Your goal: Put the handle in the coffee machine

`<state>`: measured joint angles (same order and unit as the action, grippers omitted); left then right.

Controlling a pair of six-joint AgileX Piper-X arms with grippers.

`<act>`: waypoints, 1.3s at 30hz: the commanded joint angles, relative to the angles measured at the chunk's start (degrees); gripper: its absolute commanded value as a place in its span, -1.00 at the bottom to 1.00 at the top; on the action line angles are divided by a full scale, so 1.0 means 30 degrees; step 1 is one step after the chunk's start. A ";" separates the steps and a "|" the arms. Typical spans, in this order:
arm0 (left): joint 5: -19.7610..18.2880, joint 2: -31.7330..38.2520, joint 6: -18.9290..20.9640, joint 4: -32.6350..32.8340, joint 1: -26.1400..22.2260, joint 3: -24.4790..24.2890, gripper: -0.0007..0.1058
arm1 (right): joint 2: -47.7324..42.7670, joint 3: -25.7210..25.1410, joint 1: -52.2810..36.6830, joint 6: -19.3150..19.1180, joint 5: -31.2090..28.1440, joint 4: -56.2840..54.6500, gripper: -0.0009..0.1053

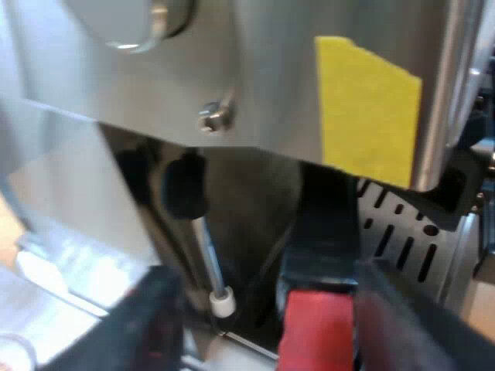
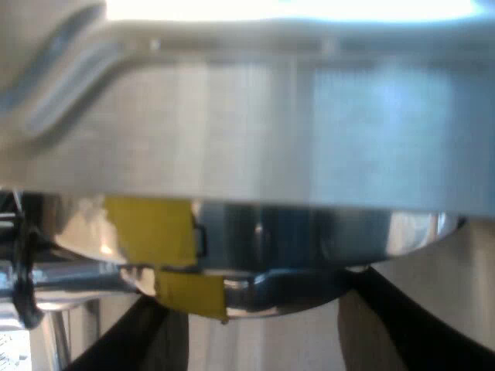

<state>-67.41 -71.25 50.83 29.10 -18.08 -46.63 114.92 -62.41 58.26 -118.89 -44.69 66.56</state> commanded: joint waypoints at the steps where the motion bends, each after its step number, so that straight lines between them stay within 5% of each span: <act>1: -0.0441 0.0296 0.0265 0.0585 -0.0209 -0.0564 -0.51 | -0.0407 -0.0641 -0.0101 -0.0314 0.0730 0.1593 -0.13; 4: 0.0859 0.0296 0.0221 0.2008 -0.0121 -0.1675 -0.98 | -0.0407 -0.0641 -0.0101 -0.0314 0.0730 0.1593 -0.13; 7: 0.2091 0.0296 0.0221 0.2501 -0.0098 -0.2552 -0.98 | -0.0407 -0.0641 -0.0101 -0.0314 0.0730 0.1593 -0.13; 11: 0.5374 0.0250 0.0221 0.2499 -0.0098 -0.3564 -0.98 | -0.0407 -0.0641 -0.0101 -0.0314 0.0730 0.1593 -0.13; 15: 0.6684 -0.0018 0.0039 0.2950 0.0039 -0.4076 -0.98 | -0.0407 -0.0641 -0.0101 -0.0314 0.0730 0.1593 -0.13; 23: 1.0237 -0.0921 -0.3185 0.5744 0.1937 -0.5294 -0.98 | -0.0407 -0.0641 -0.0101 -0.0314 0.0730 0.1593 -0.13; 33: 1.0848 -0.2086 -0.3446 0.6292 0.2352 -0.5881 -0.98 | -0.0407 -0.0641 -0.0101 -0.0314 0.0730 0.1593 -0.13; 39: 1.1193 -0.2245 -0.5074 0.8663 0.2637 -0.6024 -0.98 | -0.0407 -0.0641 -0.0101 -0.0314 0.0730 0.1593 -0.13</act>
<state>-34.12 -78.20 36.52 53.96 -10.65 -64.08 114.92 -62.41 58.26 -118.98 -44.69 66.56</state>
